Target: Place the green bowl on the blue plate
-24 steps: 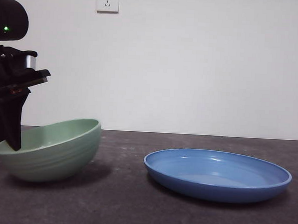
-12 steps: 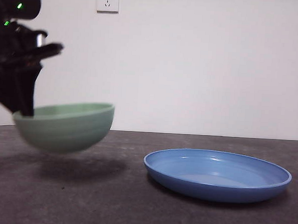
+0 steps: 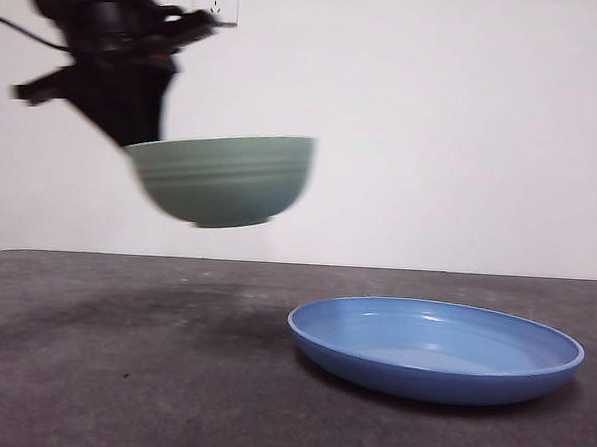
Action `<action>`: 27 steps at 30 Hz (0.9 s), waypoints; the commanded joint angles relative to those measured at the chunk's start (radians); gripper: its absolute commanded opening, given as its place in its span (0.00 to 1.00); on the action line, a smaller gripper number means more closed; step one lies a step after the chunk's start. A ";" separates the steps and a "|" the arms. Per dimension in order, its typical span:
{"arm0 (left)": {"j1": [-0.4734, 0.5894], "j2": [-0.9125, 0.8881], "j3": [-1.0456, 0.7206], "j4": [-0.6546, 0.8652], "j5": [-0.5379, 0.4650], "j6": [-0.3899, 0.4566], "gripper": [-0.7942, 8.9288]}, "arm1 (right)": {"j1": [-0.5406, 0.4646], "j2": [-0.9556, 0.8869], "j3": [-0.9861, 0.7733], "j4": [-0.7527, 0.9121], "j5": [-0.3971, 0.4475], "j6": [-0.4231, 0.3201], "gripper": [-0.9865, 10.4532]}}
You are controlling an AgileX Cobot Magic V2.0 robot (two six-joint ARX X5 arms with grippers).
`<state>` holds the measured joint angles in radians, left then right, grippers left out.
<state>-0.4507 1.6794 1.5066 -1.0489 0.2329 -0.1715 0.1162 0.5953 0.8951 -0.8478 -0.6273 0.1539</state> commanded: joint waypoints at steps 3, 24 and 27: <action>-0.093 0.138 0.136 0.000 -0.006 -0.006 0.10 | 0.002 0.004 0.016 0.008 -0.002 -0.005 0.56; -0.300 0.513 0.431 0.013 -0.101 -0.058 0.10 | 0.002 0.004 0.016 0.008 -0.002 -0.005 0.56; -0.304 0.519 0.431 0.014 -0.101 -0.058 0.10 | 0.002 0.004 0.016 0.007 -0.002 -0.005 0.56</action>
<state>-0.7414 2.1792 1.9102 -1.0401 0.1322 -0.2237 0.1162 0.5953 0.8951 -0.8482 -0.6273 0.1539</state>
